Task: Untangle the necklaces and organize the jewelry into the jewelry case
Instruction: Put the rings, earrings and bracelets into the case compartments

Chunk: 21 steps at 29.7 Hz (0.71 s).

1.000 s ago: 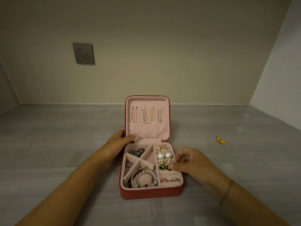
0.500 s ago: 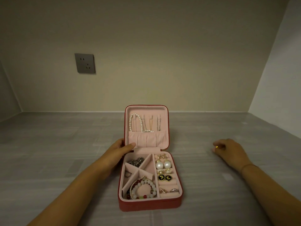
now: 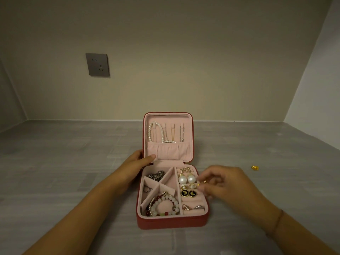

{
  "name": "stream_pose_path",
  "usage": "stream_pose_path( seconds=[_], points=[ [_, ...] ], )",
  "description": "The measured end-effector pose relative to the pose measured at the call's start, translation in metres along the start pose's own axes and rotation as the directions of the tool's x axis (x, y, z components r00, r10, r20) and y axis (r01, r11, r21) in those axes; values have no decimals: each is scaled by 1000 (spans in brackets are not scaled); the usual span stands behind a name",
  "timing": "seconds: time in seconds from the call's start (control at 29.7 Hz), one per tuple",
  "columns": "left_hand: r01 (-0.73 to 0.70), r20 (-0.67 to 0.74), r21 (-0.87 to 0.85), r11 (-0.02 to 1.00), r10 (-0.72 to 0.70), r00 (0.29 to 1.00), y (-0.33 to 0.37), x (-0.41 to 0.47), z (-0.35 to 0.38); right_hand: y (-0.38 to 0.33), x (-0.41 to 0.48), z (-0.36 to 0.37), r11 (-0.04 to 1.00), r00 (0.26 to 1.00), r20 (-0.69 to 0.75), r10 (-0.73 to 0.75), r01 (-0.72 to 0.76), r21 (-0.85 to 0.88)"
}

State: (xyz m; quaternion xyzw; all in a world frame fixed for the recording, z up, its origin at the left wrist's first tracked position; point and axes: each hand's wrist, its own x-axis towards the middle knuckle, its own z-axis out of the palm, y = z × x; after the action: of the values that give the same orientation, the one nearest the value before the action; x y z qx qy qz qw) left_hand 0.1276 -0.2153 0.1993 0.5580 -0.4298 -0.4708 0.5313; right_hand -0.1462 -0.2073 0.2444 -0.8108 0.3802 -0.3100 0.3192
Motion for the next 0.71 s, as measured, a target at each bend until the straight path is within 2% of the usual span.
stream_pose_path(
  seconds=[0.07,0.13,0.34,0.54,0.71],
  points=[
    [2,2,-2,1000,-2,1000,-1,0,0,-1,-4,3,998,1000,0,-31,31,-52],
    [5,-4,5,1000,-5,1000,-2,0,-1,-1,-4,1,999,999,7,-47,47,-21],
    [2,-6,14,1000,-2,1000,0,1,1,-4,-10,9,979,978,103,-180,188,-79],
    [1,-3,11,1000,-1,1000,0,0,0,1,-12,21,966,973,31,-227,229,-124],
    [0,-7,25,1000,0,1000,0,0,1,4,-9,29,776,875,31,-483,444,-448]
  ],
)
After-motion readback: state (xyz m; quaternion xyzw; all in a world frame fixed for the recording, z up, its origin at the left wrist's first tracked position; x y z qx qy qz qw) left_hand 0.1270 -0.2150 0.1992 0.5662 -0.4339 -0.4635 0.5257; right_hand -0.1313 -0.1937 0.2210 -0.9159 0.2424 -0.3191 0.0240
